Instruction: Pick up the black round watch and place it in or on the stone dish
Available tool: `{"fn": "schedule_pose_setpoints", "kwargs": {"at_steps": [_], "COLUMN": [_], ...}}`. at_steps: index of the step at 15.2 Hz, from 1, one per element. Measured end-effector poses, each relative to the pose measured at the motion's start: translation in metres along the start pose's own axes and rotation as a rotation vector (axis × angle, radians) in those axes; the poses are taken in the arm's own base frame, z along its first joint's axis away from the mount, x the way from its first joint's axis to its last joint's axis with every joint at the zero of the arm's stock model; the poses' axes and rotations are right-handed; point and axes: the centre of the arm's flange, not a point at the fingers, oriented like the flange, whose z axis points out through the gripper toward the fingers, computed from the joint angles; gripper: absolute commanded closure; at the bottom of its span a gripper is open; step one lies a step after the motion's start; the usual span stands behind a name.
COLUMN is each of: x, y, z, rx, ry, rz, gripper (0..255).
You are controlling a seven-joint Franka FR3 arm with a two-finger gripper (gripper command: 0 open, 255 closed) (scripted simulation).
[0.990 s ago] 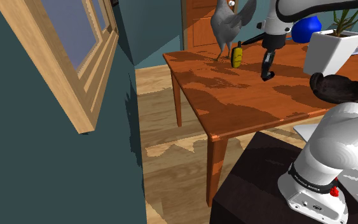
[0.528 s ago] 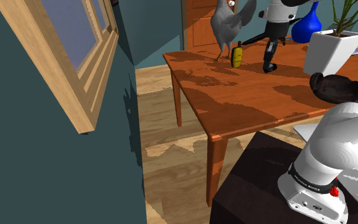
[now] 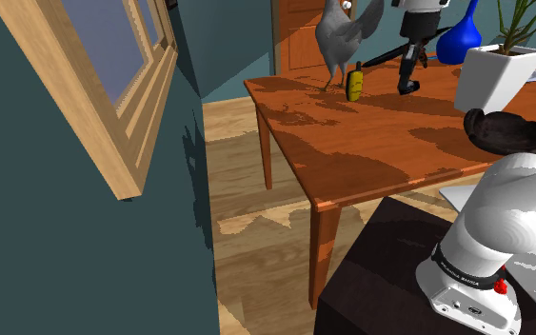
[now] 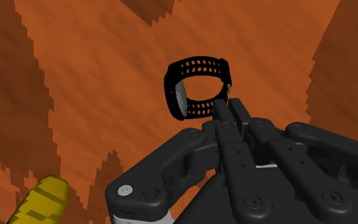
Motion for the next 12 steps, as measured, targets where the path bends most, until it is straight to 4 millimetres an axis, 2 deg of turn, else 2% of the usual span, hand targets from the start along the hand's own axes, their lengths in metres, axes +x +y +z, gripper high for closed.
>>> {"fn": "schedule_pose_setpoints", "kwargs": {"at_steps": [10, 12], "x": [0.0, -0.016], "y": [0.0, 0.003], "z": [-0.051, -0.054], "rx": [0.0, 0.0], "ry": [0.0, 0.0], "rz": [0.0, 0.0], "gripper": [255, 255]}}
